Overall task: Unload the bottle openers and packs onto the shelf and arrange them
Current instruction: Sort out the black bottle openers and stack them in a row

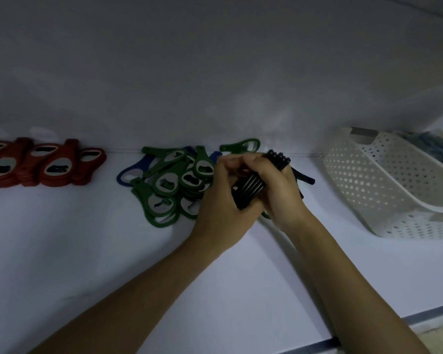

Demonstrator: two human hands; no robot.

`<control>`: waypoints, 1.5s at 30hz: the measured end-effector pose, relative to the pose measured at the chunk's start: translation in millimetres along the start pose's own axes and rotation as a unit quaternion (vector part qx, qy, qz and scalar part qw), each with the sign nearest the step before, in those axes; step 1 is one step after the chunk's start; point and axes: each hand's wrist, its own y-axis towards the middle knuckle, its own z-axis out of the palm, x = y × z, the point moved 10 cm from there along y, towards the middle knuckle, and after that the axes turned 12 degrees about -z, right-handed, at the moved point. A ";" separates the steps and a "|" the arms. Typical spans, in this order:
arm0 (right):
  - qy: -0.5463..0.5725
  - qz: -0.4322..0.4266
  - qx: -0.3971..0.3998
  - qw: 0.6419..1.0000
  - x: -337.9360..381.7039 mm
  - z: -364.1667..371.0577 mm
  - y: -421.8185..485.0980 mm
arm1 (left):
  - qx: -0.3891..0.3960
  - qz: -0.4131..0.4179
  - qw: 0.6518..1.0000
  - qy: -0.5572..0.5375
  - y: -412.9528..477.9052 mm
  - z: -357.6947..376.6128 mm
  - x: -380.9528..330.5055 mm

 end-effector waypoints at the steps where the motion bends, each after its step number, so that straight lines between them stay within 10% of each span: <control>1: 0.011 -0.001 -0.016 1.000 -0.3 -2.0 0.8 | 0.004 0.007 1.000 -0.017 -1.3 0.3 -2.4; 7: -0.007 -0.046 -0.024 0.999 4.1 0.8 2.1 | 0.005 -0.021 0.996 -0.089 -3.9 -2.5 -3.3; 12: -0.100 -0.100 -0.005 0.990 14.2 42.5 -2.4 | -0.102 -0.197 0.926 -0.304 2.5 -23.1 28.5; 16: -0.062 -0.093 -0.016 0.994 22.2 85.8 -3.6 | -0.193 -0.167 0.910 -0.326 -16.7 -71.7 14.4; 25: 0.098 0.056 0.064 0.992 -20.5 245.6 -37.1 | -0.359 -0.107 0.903 -0.209 -104.5 -213.7 7.0; 31: 0.228 0.256 0.062 0.937 -62.7 310.3 -57.5 | -0.305 -0.085 0.935 0.161 -141.7 -258.3 -8.3; 42: 0.074 0.099 0.302 0.945 -58.3 310.3 -41.8 | -0.278 -0.185 0.918 0.212 -163.6 -295.4 2.4; 45: 0.033 0.096 0.303 0.948 -63.2 304.8 -40.5 | -0.326 -0.173 0.858 0.357 -172.0 -298.8 -10.1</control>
